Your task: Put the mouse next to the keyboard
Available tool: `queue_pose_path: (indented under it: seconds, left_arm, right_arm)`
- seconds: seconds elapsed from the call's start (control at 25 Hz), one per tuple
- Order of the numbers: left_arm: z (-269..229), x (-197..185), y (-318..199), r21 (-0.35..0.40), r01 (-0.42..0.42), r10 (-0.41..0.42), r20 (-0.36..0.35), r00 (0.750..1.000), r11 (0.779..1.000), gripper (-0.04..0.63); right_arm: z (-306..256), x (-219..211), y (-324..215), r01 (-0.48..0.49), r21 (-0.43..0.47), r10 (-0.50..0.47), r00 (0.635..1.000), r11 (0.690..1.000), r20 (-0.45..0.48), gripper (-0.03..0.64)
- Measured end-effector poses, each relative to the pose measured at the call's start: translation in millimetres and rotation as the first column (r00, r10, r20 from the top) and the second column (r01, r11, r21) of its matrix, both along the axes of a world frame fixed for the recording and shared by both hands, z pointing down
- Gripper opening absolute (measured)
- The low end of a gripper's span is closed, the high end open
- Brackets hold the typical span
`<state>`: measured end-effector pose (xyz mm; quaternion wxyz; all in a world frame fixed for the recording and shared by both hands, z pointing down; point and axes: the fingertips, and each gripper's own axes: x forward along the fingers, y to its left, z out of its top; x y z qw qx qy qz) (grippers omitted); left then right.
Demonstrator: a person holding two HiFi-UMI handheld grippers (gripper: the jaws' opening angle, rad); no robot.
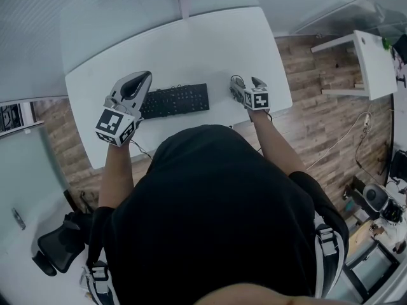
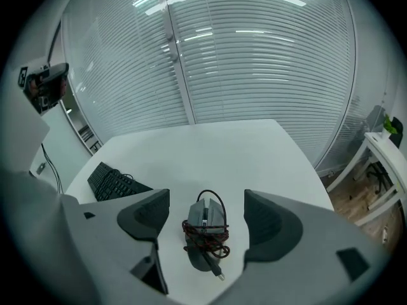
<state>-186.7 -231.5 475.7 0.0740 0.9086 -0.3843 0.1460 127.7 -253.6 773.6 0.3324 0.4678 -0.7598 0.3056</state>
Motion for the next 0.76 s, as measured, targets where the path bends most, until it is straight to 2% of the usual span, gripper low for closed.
queue_pose_path:
  seconds: [0.12, 0.32, 0.76]
  left_arm:
    - [-0.3, -0.6, 0.2, 0.002, 0.0, 0.0, -0.003, 1.0, 1.0, 0.022]
    - [-4.7, -0.4, 2.0, 0.012, 0.0, 0.0, -0.009, 1.0, 1.0, 0.021]
    - [-13.2, 1.8, 6.0, 0.032, -0.013, 0.014, -0.019, 1.0, 0.999, 0.021]
  right_arm:
    - [-10.6, -5.0, -3.9, 0.004, 0.014, -0.005, 1.0, 1.0, 0.012, 0.388]
    - [-30.6, -14.3, -7.4, 0.02, 0.049, -0.021, 0.999, 0.999, 0.028, 0.272]
    - [-67.1, -33.8, -2.2, 0.062, 0.104, -0.068, 0.996, 0.993, 0.057, 0.186]
